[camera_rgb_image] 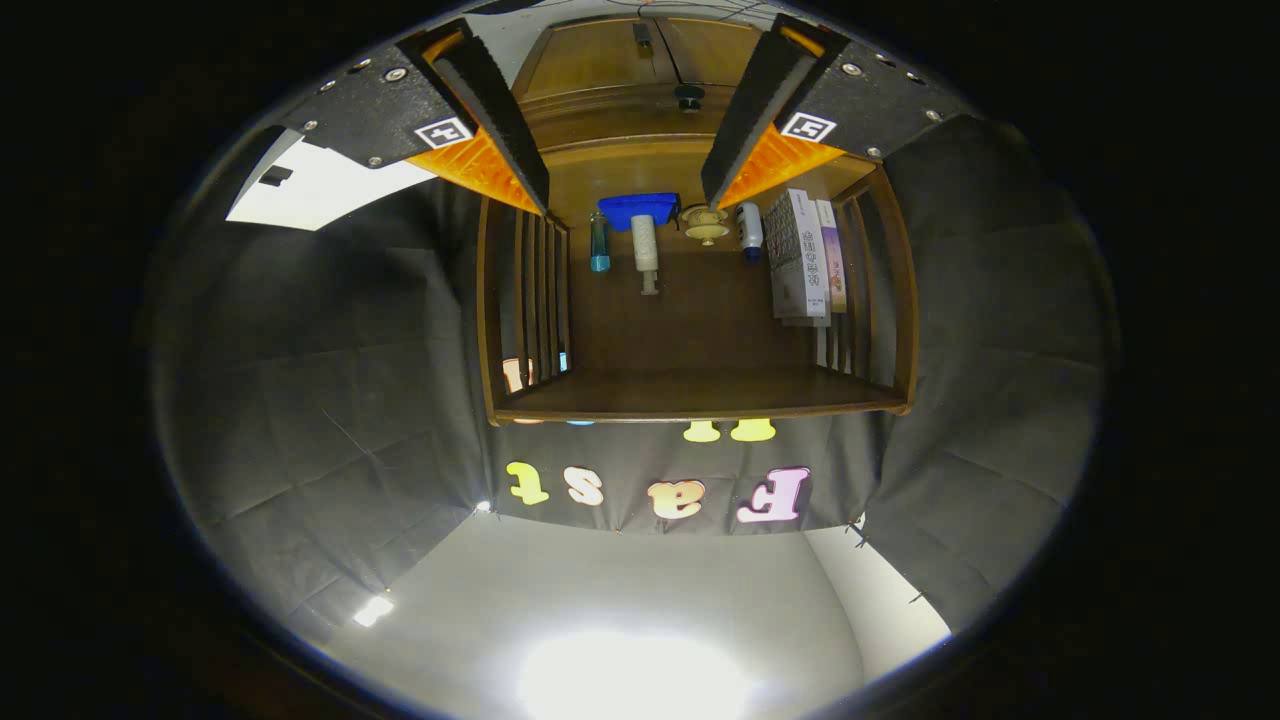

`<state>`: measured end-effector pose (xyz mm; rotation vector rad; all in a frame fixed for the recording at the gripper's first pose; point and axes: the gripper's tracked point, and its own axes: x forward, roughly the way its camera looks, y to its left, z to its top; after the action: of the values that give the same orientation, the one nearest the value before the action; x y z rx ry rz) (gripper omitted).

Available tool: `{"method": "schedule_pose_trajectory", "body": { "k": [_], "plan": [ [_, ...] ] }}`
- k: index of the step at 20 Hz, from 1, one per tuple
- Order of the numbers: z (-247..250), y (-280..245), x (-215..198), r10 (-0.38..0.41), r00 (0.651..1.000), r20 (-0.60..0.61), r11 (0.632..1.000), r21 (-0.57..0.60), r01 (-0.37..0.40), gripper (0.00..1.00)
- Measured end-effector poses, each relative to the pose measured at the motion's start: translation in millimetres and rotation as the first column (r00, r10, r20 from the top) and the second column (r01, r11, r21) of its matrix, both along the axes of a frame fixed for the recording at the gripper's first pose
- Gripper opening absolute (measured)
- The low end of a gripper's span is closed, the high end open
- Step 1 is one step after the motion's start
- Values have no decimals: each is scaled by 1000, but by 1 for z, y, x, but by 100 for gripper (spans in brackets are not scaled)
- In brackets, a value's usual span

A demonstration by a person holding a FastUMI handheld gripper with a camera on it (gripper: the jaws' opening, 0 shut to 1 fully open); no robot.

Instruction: Pull open the drawer, take out the items inside it, and place them on the countertop above the cabinet.

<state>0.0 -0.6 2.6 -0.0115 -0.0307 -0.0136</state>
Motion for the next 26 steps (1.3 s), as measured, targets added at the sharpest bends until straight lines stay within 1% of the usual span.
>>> {"method": "schedule_pose_trajectory", "body": {
  "k": [9,12,15,23,26],
  "plan": [
    [-5,-4,1,-4,1000,-13,1000,-24,4,96],
    [-10,-2,3,-2,1000,-24,998,-58,1,96],
    [-10,-7,3,-26,1000,-10,994,-102,24,96],
    [-53,6,17,21,997,-75,988,-149,-32,96],
    [-66,16,27,62,995,-76,984,-160,-74,96]
  ]
}}
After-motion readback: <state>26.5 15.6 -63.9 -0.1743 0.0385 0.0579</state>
